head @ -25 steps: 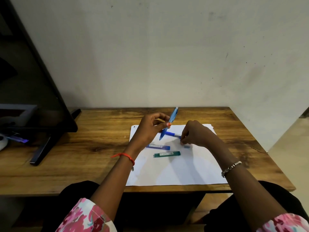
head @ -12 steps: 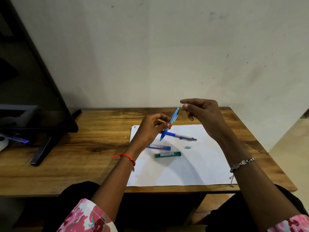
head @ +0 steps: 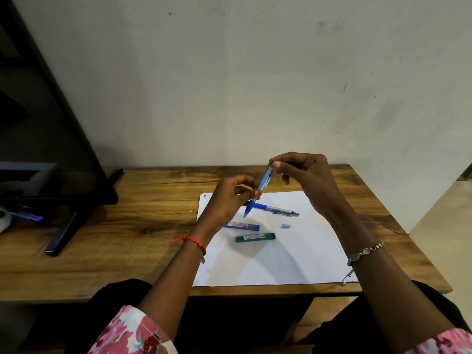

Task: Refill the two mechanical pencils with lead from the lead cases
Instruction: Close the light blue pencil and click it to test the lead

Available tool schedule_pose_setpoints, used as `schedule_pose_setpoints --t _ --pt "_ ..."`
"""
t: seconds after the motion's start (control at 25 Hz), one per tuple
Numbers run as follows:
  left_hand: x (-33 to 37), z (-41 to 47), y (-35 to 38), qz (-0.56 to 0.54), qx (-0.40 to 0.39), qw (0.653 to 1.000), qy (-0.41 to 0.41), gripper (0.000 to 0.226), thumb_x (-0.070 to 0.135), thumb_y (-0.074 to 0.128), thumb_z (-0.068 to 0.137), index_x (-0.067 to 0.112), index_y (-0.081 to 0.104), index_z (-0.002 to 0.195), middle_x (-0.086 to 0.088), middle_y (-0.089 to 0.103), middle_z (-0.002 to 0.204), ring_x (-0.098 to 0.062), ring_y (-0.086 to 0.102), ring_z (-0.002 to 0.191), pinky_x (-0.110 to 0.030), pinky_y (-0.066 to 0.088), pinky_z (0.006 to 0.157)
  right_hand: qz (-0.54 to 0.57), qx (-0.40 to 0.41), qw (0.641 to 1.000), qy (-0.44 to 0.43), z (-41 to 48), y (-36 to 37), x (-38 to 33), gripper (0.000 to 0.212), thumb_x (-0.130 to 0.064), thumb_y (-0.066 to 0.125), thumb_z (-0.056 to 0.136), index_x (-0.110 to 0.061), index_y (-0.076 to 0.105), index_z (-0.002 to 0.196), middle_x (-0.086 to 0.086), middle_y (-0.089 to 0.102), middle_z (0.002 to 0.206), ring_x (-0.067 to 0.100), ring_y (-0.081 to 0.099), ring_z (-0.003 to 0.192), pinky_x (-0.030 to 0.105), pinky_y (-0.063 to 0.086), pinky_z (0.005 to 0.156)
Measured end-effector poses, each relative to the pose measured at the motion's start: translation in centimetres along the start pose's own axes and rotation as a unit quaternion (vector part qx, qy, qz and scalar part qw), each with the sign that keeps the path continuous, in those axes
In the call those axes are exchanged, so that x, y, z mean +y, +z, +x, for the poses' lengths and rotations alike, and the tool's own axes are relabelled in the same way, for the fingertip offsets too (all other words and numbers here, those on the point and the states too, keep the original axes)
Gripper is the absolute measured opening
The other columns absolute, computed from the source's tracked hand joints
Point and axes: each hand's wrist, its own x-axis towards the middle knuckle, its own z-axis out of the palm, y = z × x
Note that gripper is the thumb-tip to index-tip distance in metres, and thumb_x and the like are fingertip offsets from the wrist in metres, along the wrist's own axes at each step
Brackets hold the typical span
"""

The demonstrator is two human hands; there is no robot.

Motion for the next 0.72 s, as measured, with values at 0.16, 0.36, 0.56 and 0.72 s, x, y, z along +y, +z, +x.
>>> schedule_pose_setpoints --t 0.16,0.36,0.56,0.72 --pt "-0.1 -0.1 0.0 -0.007 -0.006 1.000 0.000 0.009 0.008 0.061 0.084 0.014 0.060 0.090 0.009 0.062 0.082 -0.007 0.063 0.077 -0.016 0.053 0.066 -0.008 0.003 1.000 -0.004 0.0 0.1 0.1 0.014 -0.007 0.063 0.083 -0.010 0.070 0.095 0.008 0.070 0.083 0.016 0.057 0.066 0.019 0.048 0.055" --pt "0.0 -0.1 0.0 0.002 -0.011 1.000 0.001 0.009 0.007 0.061 0.084 0.013 0.059 0.090 0.010 0.062 0.082 -0.006 0.063 0.077 -0.015 0.053 0.064 -0.019 0.010 1.000 -0.008 0.1 0.2 0.4 0.014 -0.006 0.063 0.083 -0.011 0.070 0.094 0.007 0.069 0.079 0.012 0.054 0.059 0.018 0.048 0.056" --pt "-0.1 -0.1 0.0 -0.006 -0.011 1.000 0.004 0.009 0.006 0.059 0.085 0.010 0.059 0.092 0.007 0.063 0.082 -0.007 0.064 0.075 -0.014 0.054 0.063 0.004 0.024 1.000 -0.009 0.1 0.4 0.8 0.014 -0.003 0.062 0.084 -0.007 0.070 0.094 0.000 0.068 0.069 0.009 0.053 0.053 0.018 0.048 0.056" --pt "-0.2 -0.1 0.0 -0.020 -0.007 1.000 0.003 0.011 0.005 0.059 0.085 0.006 0.059 0.095 0.003 0.064 0.082 -0.006 0.066 0.070 -0.014 0.055 0.062 0.038 0.024 0.999 -0.008 0.2 0.5 1.1 0.014 -0.001 0.062 0.083 -0.008 0.070 0.091 -0.006 0.069 0.063 0.011 0.055 0.054 0.020 0.049 0.056"
